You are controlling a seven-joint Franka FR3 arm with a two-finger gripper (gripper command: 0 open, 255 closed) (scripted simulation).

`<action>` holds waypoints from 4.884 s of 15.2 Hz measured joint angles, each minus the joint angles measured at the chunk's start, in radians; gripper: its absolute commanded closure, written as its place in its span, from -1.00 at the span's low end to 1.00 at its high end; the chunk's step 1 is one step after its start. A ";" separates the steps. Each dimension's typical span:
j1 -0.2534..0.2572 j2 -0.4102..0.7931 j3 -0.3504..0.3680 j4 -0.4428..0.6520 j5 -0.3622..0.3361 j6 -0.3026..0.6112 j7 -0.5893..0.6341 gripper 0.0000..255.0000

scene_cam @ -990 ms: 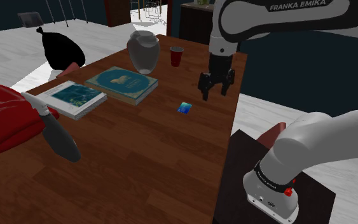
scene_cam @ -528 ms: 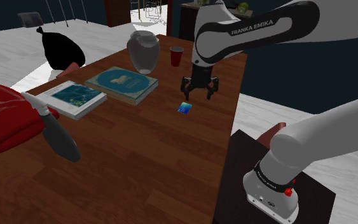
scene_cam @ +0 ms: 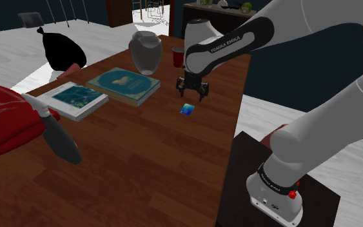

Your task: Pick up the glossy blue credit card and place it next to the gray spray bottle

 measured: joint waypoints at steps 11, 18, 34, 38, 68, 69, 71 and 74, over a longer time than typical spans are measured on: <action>-0.042 0.111 0.021 -0.024 -0.101 0.126 0.128 -1.00; -0.042 0.110 0.022 -0.022 -0.102 0.131 0.129 1.00; -0.032 0.047 0.009 0.017 -0.051 0.035 0.082 1.00; -0.024 0.007 0.000 0.040 -0.024 -0.024 0.057 1.00; -0.019 -0.107 -0.054 0.348 0.028 -0.432 -0.034 1.00; -0.019 -0.108 -0.055 0.361 0.029 -0.446 -0.035 1.00; -0.019 -0.113 -0.058 0.384 0.030 -0.472 -0.039 1.00; -0.022 -0.103 -0.058 0.432 0.026 -0.512 -0.041 1.00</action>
